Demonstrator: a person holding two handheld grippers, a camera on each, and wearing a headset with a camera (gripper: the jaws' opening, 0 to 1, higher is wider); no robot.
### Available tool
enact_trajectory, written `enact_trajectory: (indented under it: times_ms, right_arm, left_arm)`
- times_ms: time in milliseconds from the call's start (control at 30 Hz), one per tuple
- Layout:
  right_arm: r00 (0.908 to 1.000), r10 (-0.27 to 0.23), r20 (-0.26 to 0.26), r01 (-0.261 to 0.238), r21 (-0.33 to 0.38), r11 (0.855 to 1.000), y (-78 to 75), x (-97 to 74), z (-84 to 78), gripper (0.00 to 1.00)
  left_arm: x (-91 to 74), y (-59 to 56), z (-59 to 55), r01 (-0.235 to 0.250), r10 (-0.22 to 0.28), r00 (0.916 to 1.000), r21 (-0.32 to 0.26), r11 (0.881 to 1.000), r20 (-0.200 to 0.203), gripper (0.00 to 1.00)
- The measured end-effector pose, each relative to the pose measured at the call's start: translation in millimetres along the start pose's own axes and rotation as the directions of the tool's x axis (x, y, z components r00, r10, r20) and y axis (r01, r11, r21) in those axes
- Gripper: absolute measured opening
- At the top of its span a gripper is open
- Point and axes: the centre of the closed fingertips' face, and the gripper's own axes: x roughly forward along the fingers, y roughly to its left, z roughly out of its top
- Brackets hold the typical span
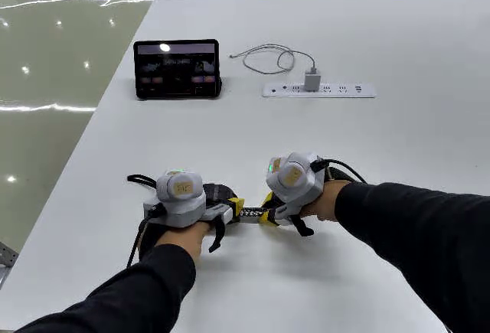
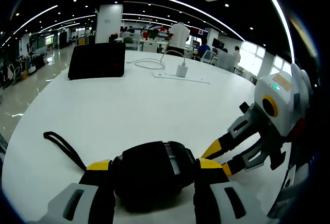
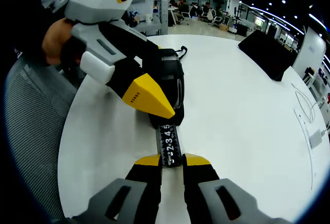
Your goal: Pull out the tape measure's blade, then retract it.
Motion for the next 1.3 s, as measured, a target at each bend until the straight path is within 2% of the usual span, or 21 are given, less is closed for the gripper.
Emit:
enact_trajectory:
  times_ms: [300,600,733,1300]
  right_arm:
    - [0.9995,0.007,-0.030,-0.007,-0.004,1.000,0.7,3.1,2.4,0.11]
    - [1.0000,0.003,-0.003,-0.003,-0.010,1.000,0.8,7.3,9.7,0.11]
    - [0.9998,0.011,0.018,-0.011,0.011,1.000,1.4,9.3,12.3,0.11]
    - [0.9994,0.016,0.032,-0.016,-0.009,1.000,2.9,17.1,21.6,0.11]
  left_arm:
    - [-0.5,-0.2,0.0,0.006,-0.006,1.0000,0.007,1.000,0.000,0.57]
    - [-1.2,-0.5,0.0,0.007,-0.007,1.0000,0.004,1.000,-0.001,0.57]
    - [-1.7,-0.9,-0.3,0.008,-0.008,1.0000,0.002,1.000,-0.002,0.57]
    - [-1.7,-0.9,-0.1,0.011,-0.011,0.9999,-0.003,1.000,-0.001,0.57]
